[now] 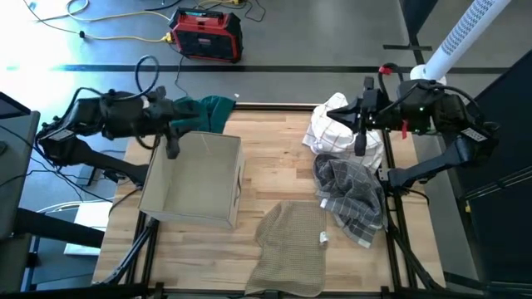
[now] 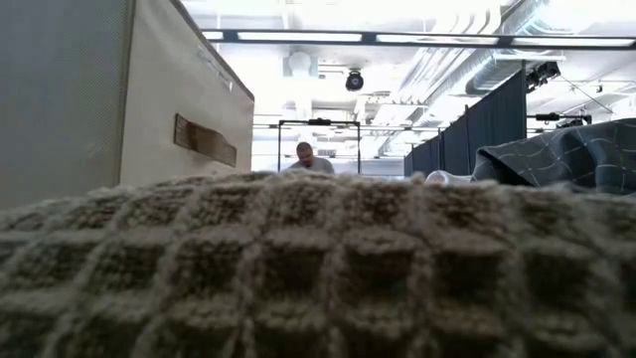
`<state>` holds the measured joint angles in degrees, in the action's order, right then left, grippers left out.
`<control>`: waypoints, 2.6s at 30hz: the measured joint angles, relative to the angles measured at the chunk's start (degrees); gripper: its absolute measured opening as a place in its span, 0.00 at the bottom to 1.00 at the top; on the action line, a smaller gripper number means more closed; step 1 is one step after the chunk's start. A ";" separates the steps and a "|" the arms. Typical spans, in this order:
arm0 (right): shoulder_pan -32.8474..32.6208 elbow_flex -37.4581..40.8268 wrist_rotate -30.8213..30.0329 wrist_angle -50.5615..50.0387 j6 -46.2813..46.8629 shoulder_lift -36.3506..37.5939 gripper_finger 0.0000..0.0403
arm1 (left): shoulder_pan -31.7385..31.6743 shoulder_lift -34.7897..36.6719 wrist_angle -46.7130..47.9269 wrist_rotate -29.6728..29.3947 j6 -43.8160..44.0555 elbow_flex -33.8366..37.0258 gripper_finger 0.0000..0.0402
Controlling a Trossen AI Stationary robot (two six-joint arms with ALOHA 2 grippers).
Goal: Fold towel
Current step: Move the laundry organizer to the top center of the table
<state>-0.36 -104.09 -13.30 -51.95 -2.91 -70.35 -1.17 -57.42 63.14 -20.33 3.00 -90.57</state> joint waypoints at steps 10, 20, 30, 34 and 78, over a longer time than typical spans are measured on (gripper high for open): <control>-0.03 0.01 3.78 -3.50 0.69 0.00 0.00 | -12.29 -9.99 15.59 9.39 -9.85 -1.12 0.50; -0.04 0.02 8.08 -7.32 1.45 0.00 0.00 | -23.05 -20.61 21.96 12.92 -25.95 -1.13 0.59; -0.04 0.02 10.36 -9.99 2.71 0.00 0.00 | -32.01 -30.33 26.65 19.49 -30.14 -1.11 0.59; -0.12 0.03 10.37 -11.12 3.16 0.00 0.00 | -32.74 -33.12 26.89 20.13 -31.27 -1.18 0.59; -2.27 0.07 6.11 -12.10 5.42 -0.02 0.00 | -21.15 -27.18 20.14 14.66 -17.78 -2.92 0.00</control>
<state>-2.63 -104.03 -7.19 -64.05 2.51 -70.37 -22.33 -84.60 83.28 -5.67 -14.78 -93.49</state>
